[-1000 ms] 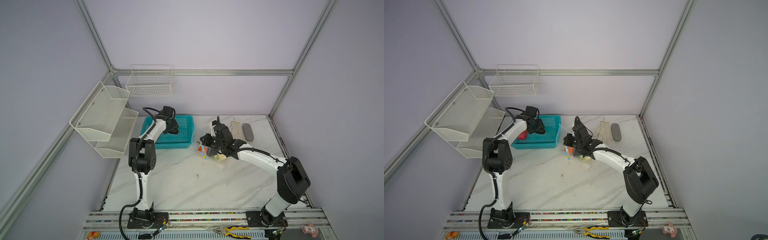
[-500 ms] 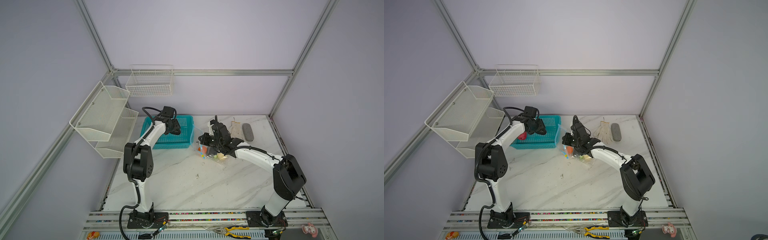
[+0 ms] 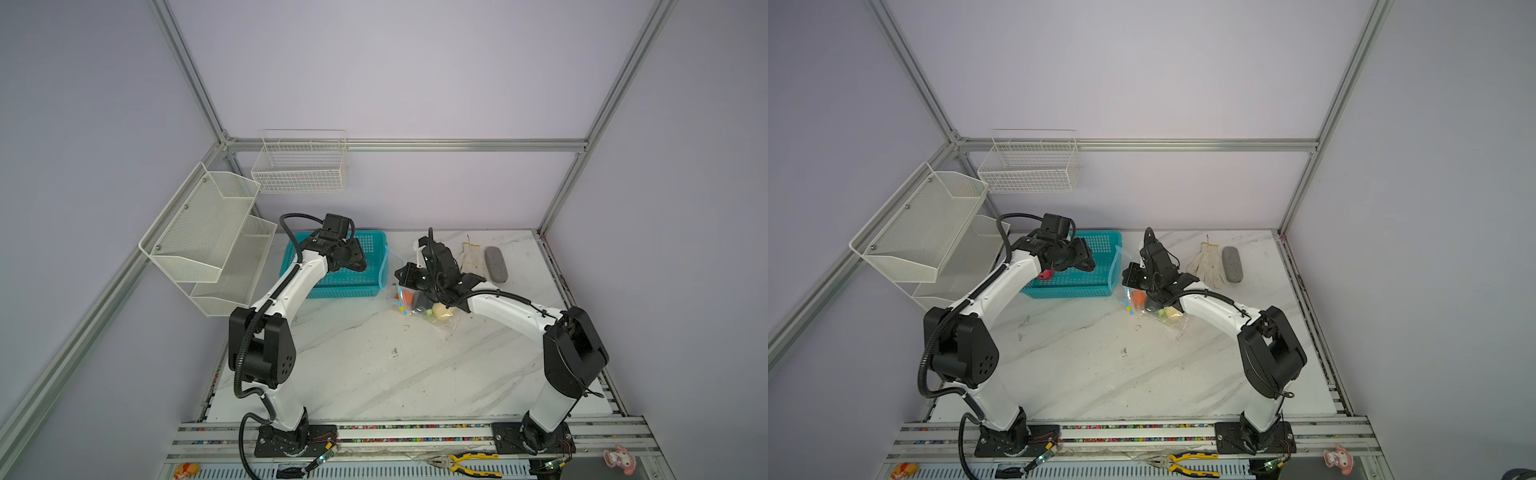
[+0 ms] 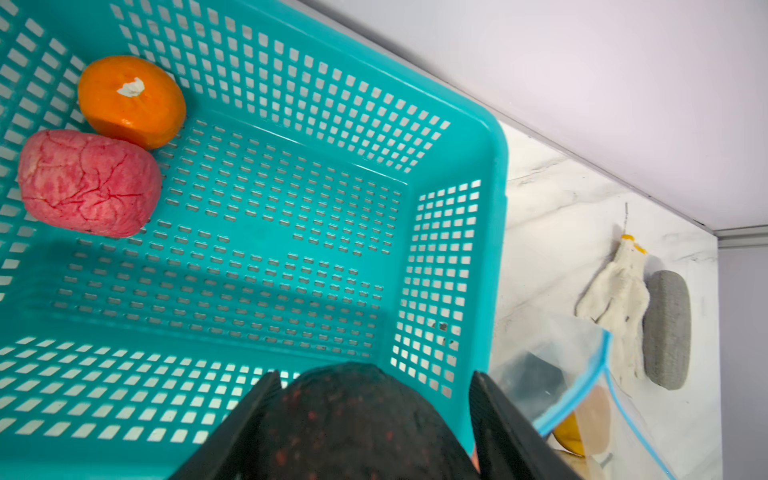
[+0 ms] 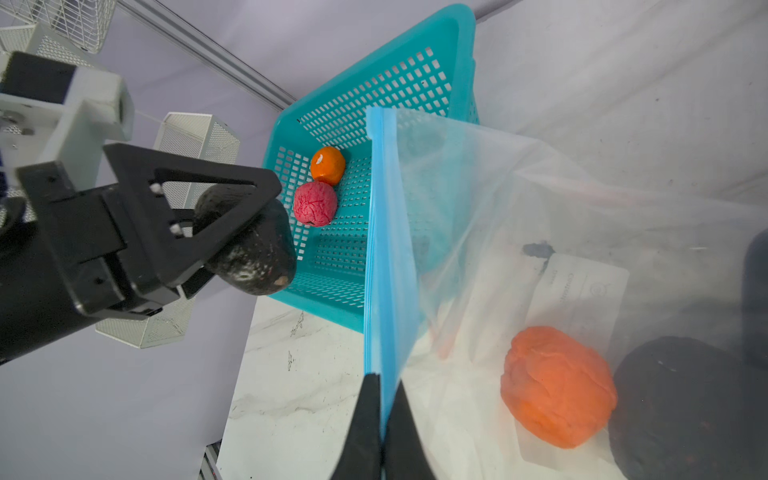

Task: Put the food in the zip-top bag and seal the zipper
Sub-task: 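Lift the dark round avocado out of the basket with the left gripper, then carry the dark round avocado to the bag mouth beside the right gripper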

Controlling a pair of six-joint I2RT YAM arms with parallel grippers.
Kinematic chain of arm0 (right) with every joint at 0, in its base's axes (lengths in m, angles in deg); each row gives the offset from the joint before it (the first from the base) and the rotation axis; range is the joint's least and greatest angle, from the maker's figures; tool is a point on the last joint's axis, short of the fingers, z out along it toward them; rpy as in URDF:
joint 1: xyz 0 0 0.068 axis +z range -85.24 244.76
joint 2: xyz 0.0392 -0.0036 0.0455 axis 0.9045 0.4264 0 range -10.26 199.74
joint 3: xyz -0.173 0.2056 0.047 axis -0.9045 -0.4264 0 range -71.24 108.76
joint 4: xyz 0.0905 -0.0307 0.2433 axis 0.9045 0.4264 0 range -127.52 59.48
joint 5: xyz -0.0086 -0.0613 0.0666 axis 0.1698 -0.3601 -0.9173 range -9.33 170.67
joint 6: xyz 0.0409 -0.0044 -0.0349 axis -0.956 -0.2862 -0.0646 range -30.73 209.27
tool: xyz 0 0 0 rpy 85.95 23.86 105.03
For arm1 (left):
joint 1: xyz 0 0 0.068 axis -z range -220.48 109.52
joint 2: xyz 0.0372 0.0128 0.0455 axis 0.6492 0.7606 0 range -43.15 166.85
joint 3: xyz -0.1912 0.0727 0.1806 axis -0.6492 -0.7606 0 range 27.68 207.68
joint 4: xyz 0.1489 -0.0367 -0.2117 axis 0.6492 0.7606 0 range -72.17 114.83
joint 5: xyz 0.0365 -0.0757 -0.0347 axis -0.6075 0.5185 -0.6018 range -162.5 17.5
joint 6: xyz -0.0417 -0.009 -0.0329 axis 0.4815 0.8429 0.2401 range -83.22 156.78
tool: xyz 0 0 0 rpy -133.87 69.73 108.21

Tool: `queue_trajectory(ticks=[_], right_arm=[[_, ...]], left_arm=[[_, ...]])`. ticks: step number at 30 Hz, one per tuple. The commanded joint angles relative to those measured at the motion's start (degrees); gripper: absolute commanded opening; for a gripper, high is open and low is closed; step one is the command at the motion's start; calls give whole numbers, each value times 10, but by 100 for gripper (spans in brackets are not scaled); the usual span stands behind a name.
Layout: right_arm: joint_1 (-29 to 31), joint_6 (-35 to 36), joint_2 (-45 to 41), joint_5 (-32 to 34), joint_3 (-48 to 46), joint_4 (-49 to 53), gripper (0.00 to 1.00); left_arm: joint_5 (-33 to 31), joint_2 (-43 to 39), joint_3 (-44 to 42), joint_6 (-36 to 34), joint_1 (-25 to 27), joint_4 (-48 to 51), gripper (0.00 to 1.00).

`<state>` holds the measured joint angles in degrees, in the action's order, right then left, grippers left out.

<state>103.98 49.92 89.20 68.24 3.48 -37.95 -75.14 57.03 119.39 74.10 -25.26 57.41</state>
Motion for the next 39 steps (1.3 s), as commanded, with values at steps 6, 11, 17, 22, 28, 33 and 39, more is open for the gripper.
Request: queue_trajectory(ticks=[6,11,17,22,28,33,39], right_arm=[[-3,-3,17,-1,35,18,0],[-3,-8,23,-7,41,6,0],[-3,-11,15,-12,34,2,0],[-3,-22,7,-27,27,-6,0],[-4,-22,-8,-22,26,-2,0],[-4,-22,-19,-18,27,-2,0],[-4,-27,-37,-9,25,0,0]], left_arm=[[-3,-50,-19,-16,38,-24,40],[3,-58,-27,-18,70,-51,40],[35,-62,-62,-28,84,-110,39],[37,-73,-97,-27,87,-144,39],[43,-71,-113,-24,89,-157,39],[49,-70,-113,-21,93,-162,39],[63,-72,-114,-12,100,-174,39]])
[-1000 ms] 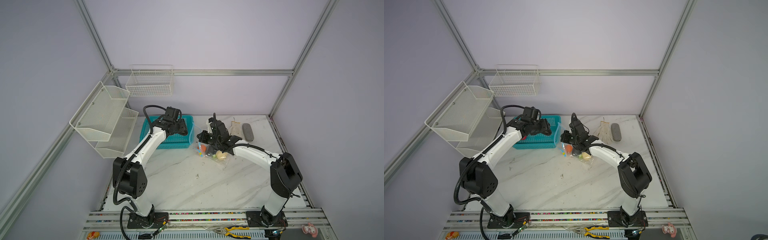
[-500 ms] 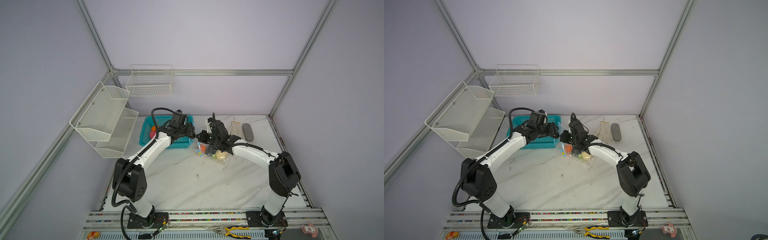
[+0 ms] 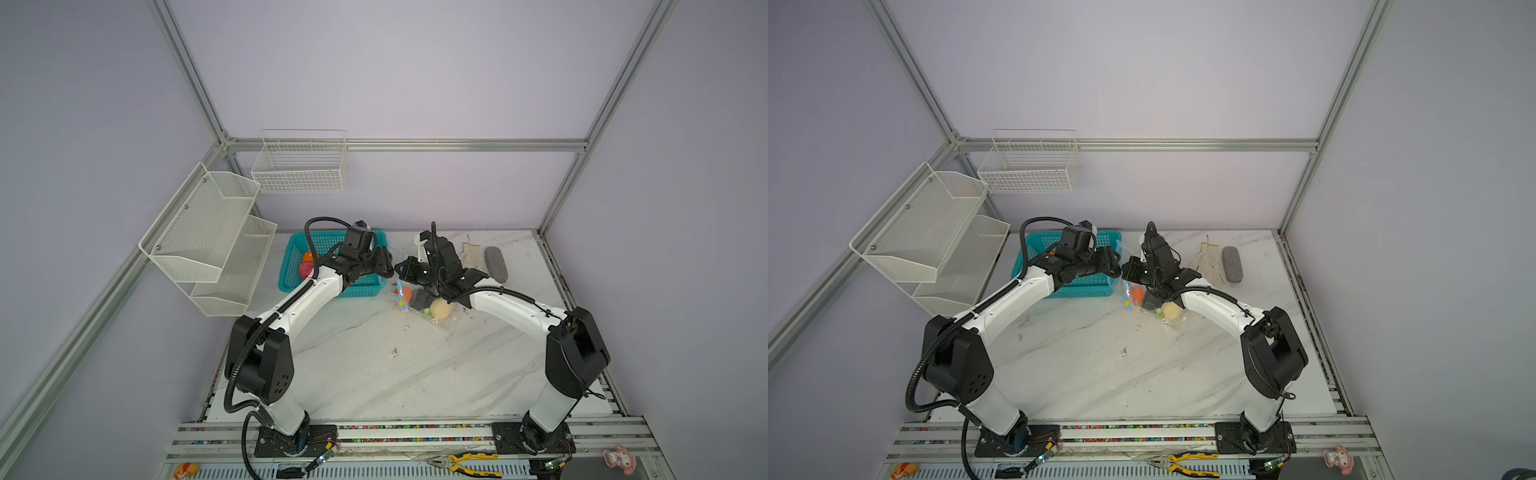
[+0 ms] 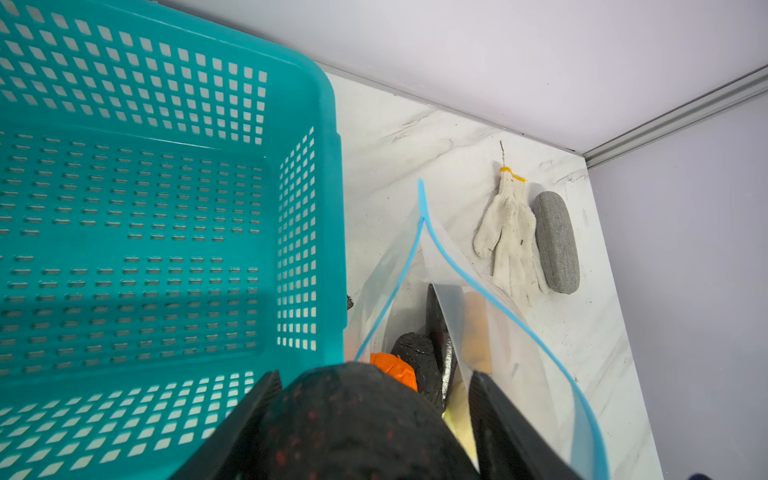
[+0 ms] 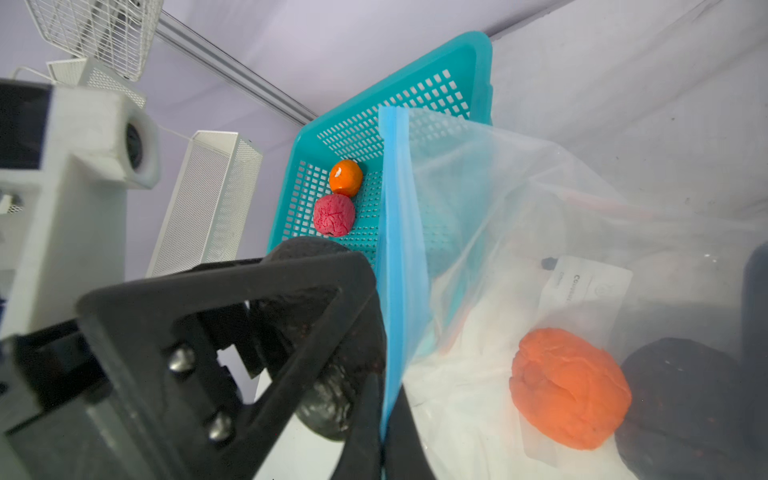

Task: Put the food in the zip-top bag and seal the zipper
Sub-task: 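Carry the dark round avocado to the bag mouth beside the right gripper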

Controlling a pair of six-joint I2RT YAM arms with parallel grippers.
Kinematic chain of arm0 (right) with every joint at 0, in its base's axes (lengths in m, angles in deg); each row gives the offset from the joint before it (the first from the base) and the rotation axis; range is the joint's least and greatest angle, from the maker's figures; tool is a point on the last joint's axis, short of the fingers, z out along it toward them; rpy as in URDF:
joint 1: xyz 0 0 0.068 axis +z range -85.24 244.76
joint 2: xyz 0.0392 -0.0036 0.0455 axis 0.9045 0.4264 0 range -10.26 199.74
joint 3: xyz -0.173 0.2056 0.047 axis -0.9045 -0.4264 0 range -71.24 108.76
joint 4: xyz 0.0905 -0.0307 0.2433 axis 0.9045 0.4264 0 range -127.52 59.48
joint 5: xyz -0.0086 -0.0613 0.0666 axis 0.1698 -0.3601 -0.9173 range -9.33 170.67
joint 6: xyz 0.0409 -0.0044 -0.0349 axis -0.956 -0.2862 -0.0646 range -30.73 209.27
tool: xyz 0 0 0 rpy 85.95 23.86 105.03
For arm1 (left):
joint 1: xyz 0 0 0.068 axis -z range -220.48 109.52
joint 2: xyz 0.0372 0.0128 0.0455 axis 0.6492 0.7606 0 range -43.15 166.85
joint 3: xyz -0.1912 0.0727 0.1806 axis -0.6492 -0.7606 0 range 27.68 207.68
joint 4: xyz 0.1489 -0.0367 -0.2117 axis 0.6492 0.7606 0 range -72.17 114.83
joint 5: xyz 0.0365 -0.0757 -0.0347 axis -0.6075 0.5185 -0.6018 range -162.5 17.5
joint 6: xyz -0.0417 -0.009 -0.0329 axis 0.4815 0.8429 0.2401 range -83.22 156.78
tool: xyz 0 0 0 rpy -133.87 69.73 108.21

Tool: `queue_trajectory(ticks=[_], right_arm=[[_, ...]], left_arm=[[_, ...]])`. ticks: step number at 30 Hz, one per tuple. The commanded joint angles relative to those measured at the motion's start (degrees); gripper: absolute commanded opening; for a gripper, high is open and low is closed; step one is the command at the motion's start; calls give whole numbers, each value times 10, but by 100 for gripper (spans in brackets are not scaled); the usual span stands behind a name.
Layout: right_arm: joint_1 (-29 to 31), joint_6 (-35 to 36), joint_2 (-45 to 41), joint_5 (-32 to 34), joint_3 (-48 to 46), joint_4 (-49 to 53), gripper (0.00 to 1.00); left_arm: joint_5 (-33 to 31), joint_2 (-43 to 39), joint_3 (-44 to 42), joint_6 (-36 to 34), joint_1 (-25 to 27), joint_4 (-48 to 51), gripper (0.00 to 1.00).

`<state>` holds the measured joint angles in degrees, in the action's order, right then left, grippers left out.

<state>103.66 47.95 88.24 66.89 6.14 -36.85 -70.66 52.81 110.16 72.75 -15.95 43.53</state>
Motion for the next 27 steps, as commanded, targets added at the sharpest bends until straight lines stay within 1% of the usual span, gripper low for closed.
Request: queue_trajectory(ticks=[1,12,19,22,27], right_arm=[[0,-6,-30,6,-3,-10,0],[-1,-10,-64,20,-13,-2,0],[-1,-12,-60,16,-14,-3,0],[0,-11,-58,12,-14,-7,0],[-1,-11,-56,9,-14,-9,0]], left_arm=[[20,-29,-21,2,8,-36,39],[20,-33,-20,-3,22,-37,39],[-17,-37,-16,-18,33,-18,40],[-23,-35,-8,-20,39,-12,43],[-39,-35,1,-36,48,-11,43]])
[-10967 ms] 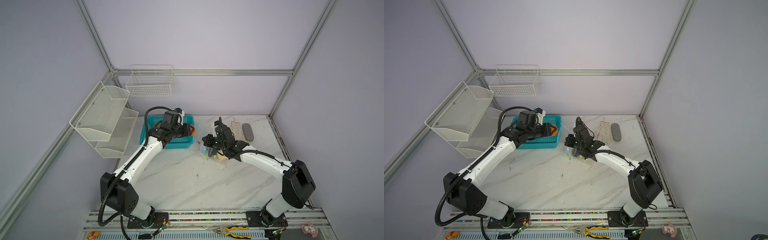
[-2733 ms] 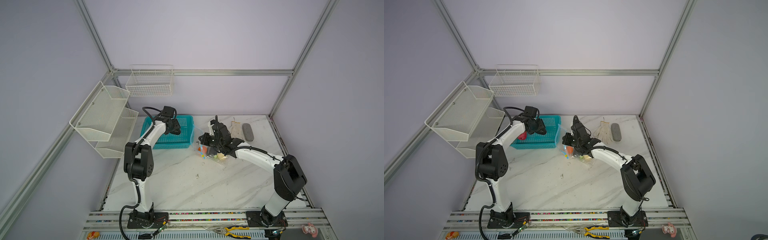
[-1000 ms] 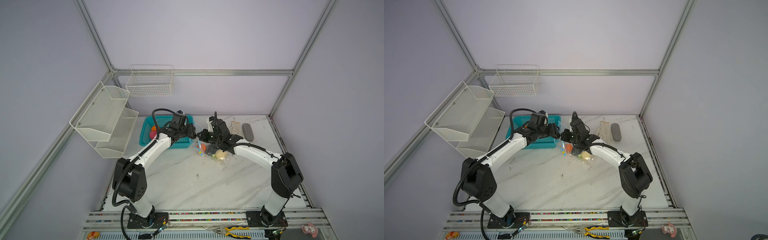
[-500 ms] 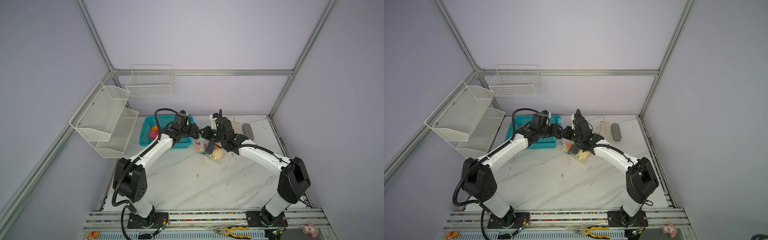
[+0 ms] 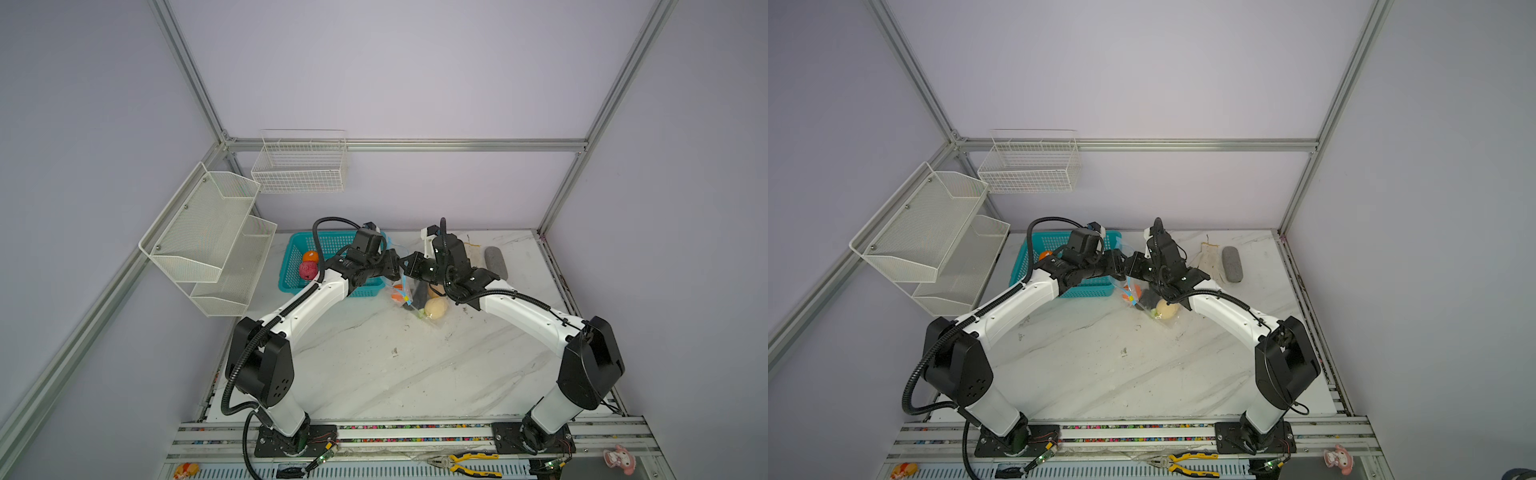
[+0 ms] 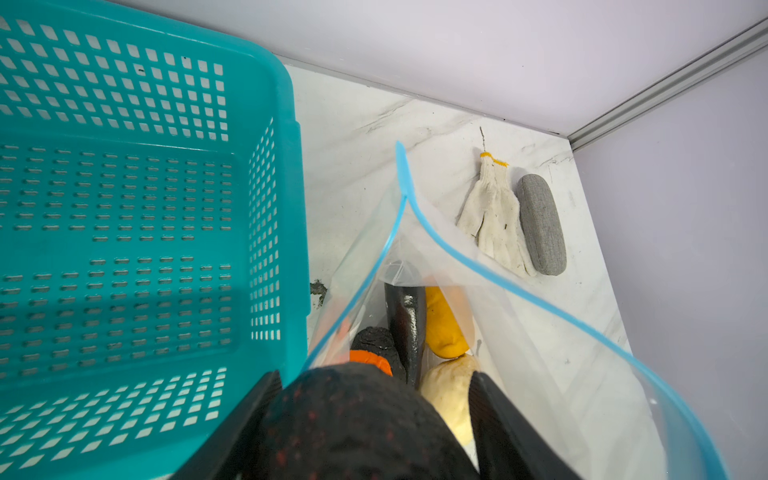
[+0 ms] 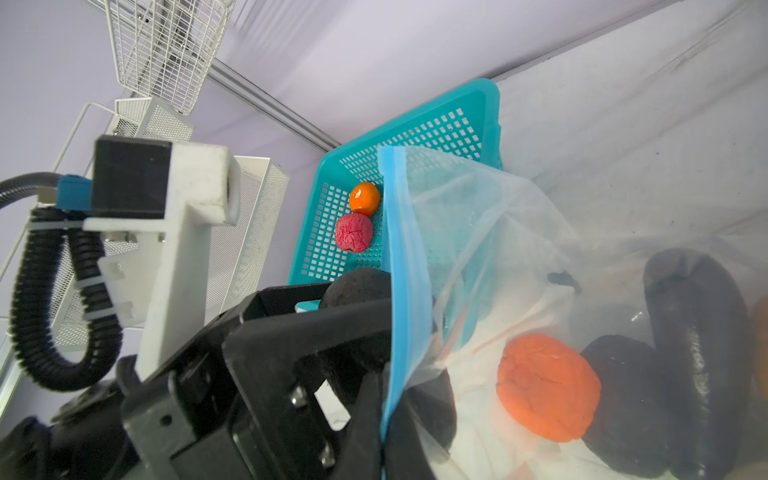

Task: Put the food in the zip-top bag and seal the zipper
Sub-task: 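Carry the dark round avocado to the bag mouth beside the right gripper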

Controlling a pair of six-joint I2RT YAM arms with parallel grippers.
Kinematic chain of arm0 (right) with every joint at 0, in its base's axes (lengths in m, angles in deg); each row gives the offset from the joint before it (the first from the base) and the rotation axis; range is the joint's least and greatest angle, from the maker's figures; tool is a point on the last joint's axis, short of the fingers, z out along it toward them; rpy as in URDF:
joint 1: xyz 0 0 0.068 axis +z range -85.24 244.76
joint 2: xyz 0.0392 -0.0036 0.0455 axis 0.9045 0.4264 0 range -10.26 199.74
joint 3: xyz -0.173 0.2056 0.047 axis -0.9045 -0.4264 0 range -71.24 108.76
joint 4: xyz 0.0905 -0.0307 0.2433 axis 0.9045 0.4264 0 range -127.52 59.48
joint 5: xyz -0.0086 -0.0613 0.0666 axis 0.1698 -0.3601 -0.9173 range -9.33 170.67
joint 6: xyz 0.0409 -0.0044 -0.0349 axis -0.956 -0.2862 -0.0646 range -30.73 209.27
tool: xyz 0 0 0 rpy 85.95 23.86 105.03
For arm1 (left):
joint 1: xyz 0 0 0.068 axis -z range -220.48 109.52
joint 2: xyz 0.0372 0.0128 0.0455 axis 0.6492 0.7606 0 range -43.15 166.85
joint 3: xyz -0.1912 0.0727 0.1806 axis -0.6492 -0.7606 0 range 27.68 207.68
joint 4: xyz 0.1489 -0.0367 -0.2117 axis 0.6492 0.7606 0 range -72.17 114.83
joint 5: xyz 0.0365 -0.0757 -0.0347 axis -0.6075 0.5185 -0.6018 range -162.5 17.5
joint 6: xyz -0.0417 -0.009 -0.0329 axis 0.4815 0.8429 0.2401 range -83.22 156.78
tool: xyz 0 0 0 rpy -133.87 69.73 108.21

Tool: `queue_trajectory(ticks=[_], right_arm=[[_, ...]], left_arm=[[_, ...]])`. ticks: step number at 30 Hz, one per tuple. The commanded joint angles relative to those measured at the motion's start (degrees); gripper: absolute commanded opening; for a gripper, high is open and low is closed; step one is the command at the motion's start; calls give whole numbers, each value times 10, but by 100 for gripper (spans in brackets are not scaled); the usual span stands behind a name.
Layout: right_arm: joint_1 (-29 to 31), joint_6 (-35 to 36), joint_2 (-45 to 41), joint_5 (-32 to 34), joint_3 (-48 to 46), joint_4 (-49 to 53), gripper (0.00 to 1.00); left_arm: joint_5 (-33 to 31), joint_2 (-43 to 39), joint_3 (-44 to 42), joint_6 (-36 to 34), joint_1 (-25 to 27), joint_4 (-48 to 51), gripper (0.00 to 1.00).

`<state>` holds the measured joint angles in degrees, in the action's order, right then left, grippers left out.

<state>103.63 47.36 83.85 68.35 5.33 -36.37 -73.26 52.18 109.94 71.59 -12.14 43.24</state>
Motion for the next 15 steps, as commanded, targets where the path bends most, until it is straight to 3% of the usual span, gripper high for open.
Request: queue_trajectory(ticks=[1,5,15], right_arm=[[0,-5,-13,-5,-6,-15,0],[-1,-5,-17,-7,-6,-15,0],[-2,-7,-40,3,-12,-11,0]], left_arm=[[-25,-27,4,-32,12,-6,43],[-63,-28,6,-54,22,6,42],[-86,-21,6,-52,25,23,42]])
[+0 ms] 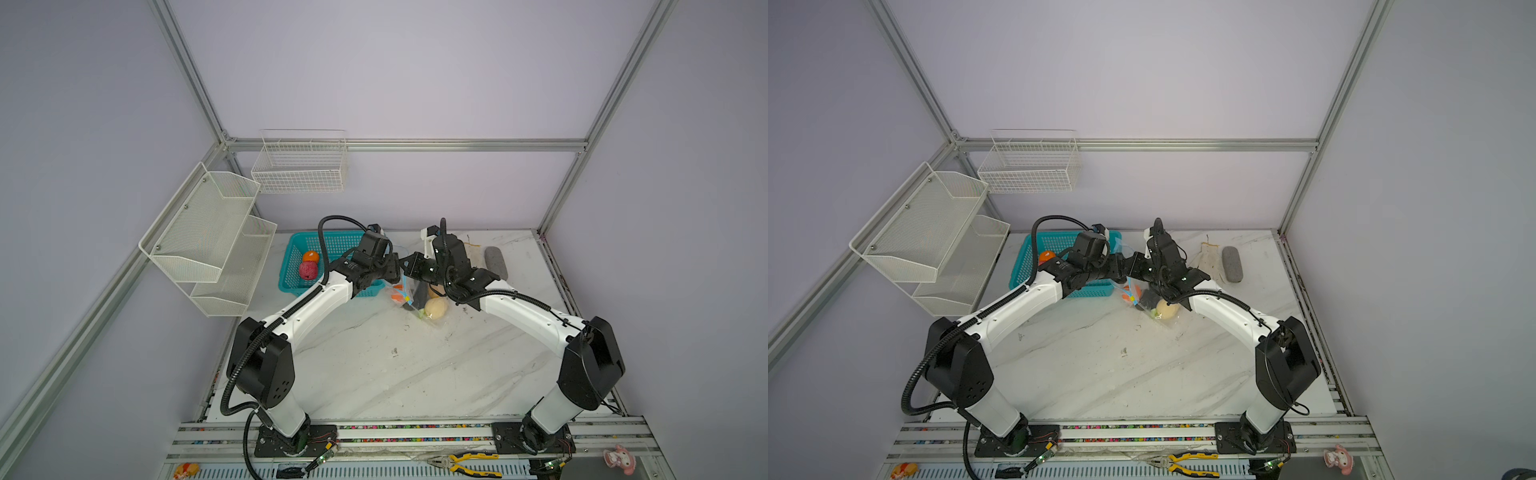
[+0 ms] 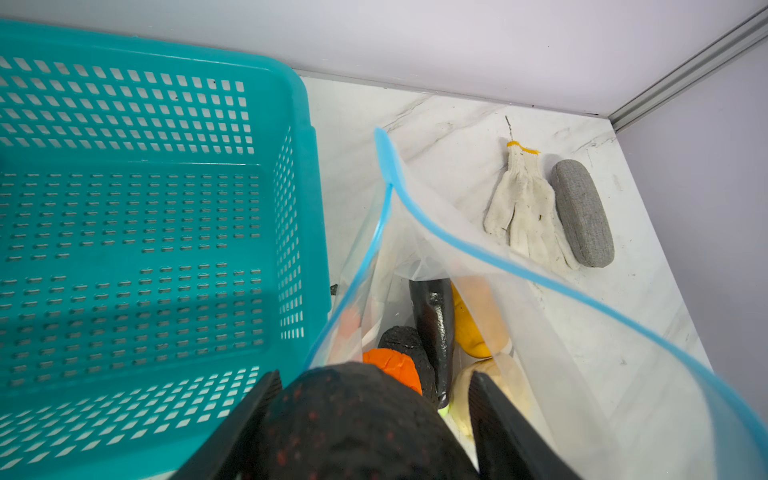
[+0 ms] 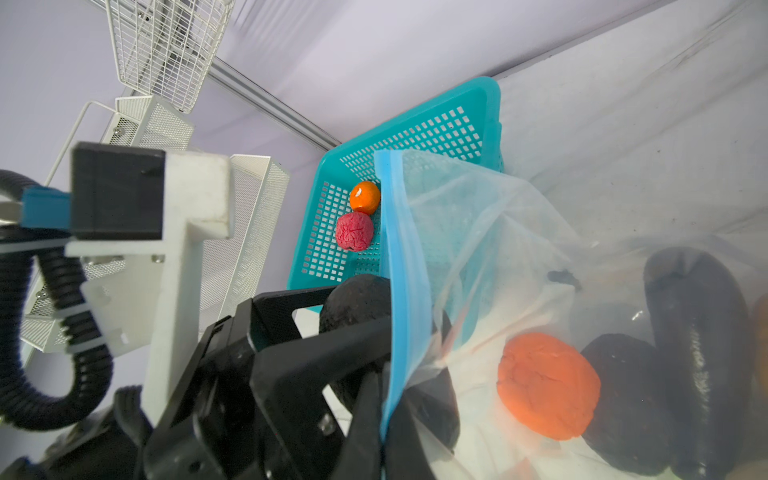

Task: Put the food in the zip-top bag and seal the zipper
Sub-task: 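Carry the dark round avocado to the bag mouth beside the right gripper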

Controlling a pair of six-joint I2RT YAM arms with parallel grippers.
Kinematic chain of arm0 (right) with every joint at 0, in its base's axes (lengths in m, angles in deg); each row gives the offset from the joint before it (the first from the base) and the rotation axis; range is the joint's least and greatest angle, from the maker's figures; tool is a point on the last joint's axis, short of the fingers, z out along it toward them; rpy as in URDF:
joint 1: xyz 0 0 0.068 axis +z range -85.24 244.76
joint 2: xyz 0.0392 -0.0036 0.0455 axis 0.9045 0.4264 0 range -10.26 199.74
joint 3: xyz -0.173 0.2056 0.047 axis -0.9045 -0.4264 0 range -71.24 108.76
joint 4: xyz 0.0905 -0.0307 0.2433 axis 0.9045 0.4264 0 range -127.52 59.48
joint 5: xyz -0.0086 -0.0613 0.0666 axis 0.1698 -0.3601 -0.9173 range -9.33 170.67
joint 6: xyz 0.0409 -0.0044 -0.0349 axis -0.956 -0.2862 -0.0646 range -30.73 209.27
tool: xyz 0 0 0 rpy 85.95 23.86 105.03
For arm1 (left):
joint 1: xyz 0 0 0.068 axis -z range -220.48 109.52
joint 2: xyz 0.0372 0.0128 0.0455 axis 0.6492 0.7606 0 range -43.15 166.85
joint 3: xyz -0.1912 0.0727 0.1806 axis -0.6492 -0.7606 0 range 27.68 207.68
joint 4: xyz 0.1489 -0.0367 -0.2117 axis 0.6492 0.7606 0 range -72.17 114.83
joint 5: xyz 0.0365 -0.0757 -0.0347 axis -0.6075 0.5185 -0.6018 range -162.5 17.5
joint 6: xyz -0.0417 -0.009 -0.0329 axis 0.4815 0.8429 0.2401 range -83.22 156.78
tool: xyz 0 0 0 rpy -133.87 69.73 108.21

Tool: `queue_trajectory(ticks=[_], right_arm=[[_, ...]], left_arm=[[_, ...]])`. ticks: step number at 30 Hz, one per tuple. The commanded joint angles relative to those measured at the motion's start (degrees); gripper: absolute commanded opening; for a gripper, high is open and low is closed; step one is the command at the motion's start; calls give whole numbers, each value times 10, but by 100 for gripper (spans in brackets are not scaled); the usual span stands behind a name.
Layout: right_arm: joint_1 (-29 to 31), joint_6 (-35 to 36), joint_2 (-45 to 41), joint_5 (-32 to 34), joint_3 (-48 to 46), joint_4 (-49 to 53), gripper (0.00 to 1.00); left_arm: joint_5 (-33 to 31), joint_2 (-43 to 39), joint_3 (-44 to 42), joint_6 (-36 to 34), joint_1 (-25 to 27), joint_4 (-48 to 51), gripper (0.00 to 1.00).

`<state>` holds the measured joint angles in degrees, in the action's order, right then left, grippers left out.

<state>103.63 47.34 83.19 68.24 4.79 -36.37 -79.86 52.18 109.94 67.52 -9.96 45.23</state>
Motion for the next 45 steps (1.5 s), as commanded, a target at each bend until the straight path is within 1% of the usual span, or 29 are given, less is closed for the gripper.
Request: queue_trajectory(ticks=[1,5,17,19,22,24,28,32,35,41,45], right_arm=[[-2,-8,-38,6,-10,-10,0],[-5,-11,-51,12,-22,-7,0],[-15,-12,-75,14,-55,1,0],[-15,-12,-67,9,-50,0,0],[-15,-10,-55,0,-42,-4,0],[-15,-8,-50,-3,-39,-8,0],[-15,-4,-39,-8,-32,-11,0],[-15,-2,-28,-17,-28,-14,0],[-15,-3,-28,-21,-23,-14,0],[-22,-6,-39,-24,-23,-13,0],[-26,-7,-43,-34,-24,-14,0]], left_arm=[[-26,-22,4,-10,2,6,42],[-43,-28,-6,-10,2,7,42],[-44,-42,-12,-14,-7,17,42],[-24,-46,-8,-15,-7,16,42],[24,-56,3,-17,-6,14,42],[41,-69,1,-17,-6,10,42],[51,-107,-28,-23,-6,-14,43],[99,-132,-57,-28,-7,-60,43],[136,-138,-75,-30,-6,-86,43],[188,-138,-119,-13,-6,-147,43],[207,-138,-128,-12,-6,-163,43]])
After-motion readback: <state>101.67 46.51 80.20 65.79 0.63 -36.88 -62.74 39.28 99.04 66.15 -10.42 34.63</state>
